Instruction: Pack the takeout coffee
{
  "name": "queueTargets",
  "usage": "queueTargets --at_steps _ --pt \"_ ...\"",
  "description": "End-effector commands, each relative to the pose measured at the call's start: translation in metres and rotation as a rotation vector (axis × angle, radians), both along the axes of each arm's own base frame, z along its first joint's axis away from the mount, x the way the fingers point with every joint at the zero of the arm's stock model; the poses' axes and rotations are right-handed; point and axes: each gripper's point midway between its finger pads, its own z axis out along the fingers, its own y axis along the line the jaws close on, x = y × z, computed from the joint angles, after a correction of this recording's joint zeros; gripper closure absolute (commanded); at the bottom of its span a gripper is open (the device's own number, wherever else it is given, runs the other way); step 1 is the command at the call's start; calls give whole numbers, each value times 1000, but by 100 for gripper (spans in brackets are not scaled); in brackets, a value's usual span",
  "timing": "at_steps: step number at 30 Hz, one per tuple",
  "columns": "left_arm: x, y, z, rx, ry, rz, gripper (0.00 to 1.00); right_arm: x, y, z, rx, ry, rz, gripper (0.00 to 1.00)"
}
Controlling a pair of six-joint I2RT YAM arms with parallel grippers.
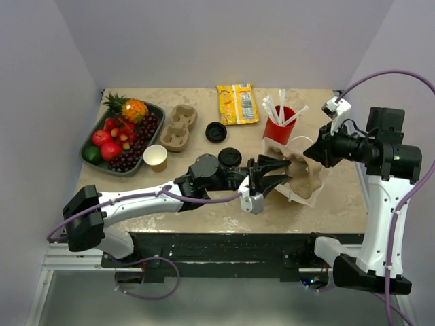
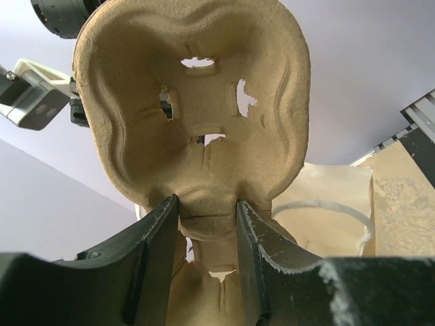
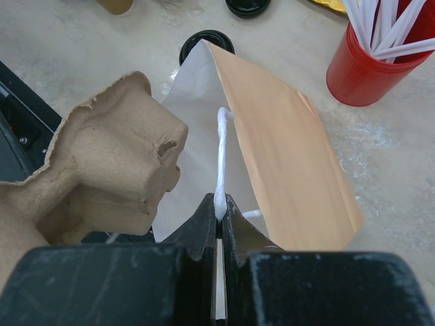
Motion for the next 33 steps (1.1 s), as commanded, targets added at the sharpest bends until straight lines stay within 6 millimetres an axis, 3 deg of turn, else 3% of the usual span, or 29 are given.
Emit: queueTargets --at_steps 1,4,7,11,22,26,31,33 --pt "-9 14 78 -209 -63 -29 100 -12 4 -2 21 33 -3 100" --pt "-6 21 95 -250 -64 3 100 -10 4 -7 22 38 -9 100" --pt "-2 21 93 -248 -71 19 100 -8 5 -7 34 37 -14 100" --pt "0 16 73 -252 -72 17 100 -9 7 -3 58 38 -23 100" --pt "12 -3 43 -285 -92 45 100 -3 5 2 72 51 -57 100" --pt "10 -2 27 -251 -85 42 100 3 3 4 70 40 -72 100" --pt "5 8 23 -223 -88 34 100 13 -2 11 48 8 -92 100" --pt "4 7 10 -173 -81 29 100 17 -3 14 44 -4 -94 100"
